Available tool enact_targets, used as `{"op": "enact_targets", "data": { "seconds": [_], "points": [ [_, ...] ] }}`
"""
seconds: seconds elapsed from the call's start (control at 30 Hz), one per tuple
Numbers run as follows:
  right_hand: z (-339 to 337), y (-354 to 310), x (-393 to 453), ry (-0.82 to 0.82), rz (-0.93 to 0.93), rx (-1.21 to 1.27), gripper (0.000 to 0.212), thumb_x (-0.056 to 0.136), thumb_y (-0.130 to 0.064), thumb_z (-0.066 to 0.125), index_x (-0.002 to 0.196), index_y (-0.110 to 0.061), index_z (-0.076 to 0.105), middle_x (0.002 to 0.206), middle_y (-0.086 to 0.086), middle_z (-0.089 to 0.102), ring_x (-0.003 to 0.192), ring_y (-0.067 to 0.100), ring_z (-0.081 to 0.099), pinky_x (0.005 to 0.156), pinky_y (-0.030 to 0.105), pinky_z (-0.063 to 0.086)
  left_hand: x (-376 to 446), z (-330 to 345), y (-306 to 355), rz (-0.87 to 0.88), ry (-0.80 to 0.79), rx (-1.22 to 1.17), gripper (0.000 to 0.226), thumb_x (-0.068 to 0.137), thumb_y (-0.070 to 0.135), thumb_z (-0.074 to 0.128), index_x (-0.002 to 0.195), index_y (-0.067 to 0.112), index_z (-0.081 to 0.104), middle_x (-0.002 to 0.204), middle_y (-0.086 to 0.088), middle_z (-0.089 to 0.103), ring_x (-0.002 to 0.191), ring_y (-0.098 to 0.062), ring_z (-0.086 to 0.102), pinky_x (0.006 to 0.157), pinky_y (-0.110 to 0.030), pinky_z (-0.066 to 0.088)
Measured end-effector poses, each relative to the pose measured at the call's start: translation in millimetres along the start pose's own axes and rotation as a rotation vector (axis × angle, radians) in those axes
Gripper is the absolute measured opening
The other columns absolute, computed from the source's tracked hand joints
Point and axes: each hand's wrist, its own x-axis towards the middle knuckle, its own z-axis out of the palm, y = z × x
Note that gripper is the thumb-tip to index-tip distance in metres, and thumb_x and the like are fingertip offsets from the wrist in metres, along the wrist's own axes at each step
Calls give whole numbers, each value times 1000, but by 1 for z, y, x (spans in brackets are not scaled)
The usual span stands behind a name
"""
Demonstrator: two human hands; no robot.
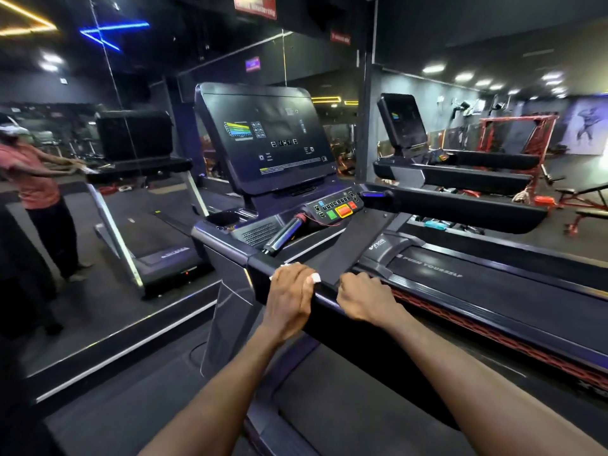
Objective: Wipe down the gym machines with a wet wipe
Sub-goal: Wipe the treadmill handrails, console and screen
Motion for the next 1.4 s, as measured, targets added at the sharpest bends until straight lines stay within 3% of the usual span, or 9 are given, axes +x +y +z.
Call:
{"op": "enact_targets", "data": {
  "seconds": [0.13, 0.3, 0.5, 0.63, 0.83, 0.97, 1.13, 1.3, 1.4],
  "points": [
    [4, -12, 12, 3, 10, -4, 34, 97, -33, 42, 122, -13, 55, 134, 19, 55, 124, 42, 52, 97, 47, 44, -8, 5, -8, 311, -163, 40, 41, 104, 25, 31, 121, 8, 63, 125, -5, 62, 118, -24, 53, 107, -42, 36],
    [12, -21, 23, 16, 57, 17, 33, 99, -25, 35, 120, -12, 56, 135, 19, 54, 124, 41, 51, 98, 48, 42, 12, -6, -59, 25, -120, 31, 46, 106, 33, 19, 111, 21, 63, 114, 5, 61, 111, -22, 56, 100, -45, 39],
    [16, -28, 35, 31, 99, 12, 34, 98, -28, 36, 122, -14, 56, 135, 18, 55, 123, 41, 53, 97, 47, 43, -3, -3, -50, 310, -187, 52, 45, 106, 31, 26, 132, 11, 57, 137, -3, 55, 131, -23, 47, 114, -41, 31],
    [21, -30, 37, 60, 103, 10, 33, 97, -25, 32, 116, -14, 57, 130, 17, 57, 118, 40, 54, 94, 47, 44, 8, -9, -89, -20, -126, 24, 47, 106, 34, 21, 126, 15, 59, 129, -2, 57, 125, -24, 50, 110, -45, 33],
    [22, -40, 46, 65, 106, 3, 33, 99, -25, 32, 117, -13, 57, 130, 19, 57, 119, 42, 53, 94, 47, 44, -1, -7, -82, 264, -202, 70, 45, 105, 33, 28, 135, 10, 53, 138, -4, 52, 133, -23, 43, 116, -41, 27],
    [27, -55, 57, 70, 36, -17, 32, 99, -26, 32, 118, -14, 56, 130, 19, 57, 119, 42, 54, 94, 47, 44, 13, -14, -114, -21, -92, 66, 39, 105, 28, 26, 121, 13, 58, 123, -3, 56, 120, -26, 50, 112, -40, 30],
    [28, -76, 75, 21, -31, -46, 34, 100, -36, 38, 122, -14, 54, 133, 18, 55, 123, 43, 52, 96, 47, 43, 1, -7, -108, 204, -199, 109, 43, 105, 30, 29, 137, 9, 51, 138, -6, 52, 133, -24, 43, 117, -42, 26],
    [31, -93, 90, 7, -61, -29, 34, 99, -28, 35, 122, -11, 54, 132, 18, 55, 122, 41, 52, 98, 47, 42, 19, -18, -157, -207, -173, 228, 52, 105, 38, 15, 138, 17, 49, 142, -4, 49, 137, -27, 41, 115, -47, 28],
    [30, -96, 97, 0, -67, -31, 35, 101, -32, 37, 123, -11, 54, 134, 18, 54, 124, 42, 51, 98, 47, 42, 6, -5, -141, -98, -232, 196, 63, 105, 42, 11, 144, 6, 46, 149, -9, 45, 144, -28, 33, 119, -48, 23]
  ]
}}
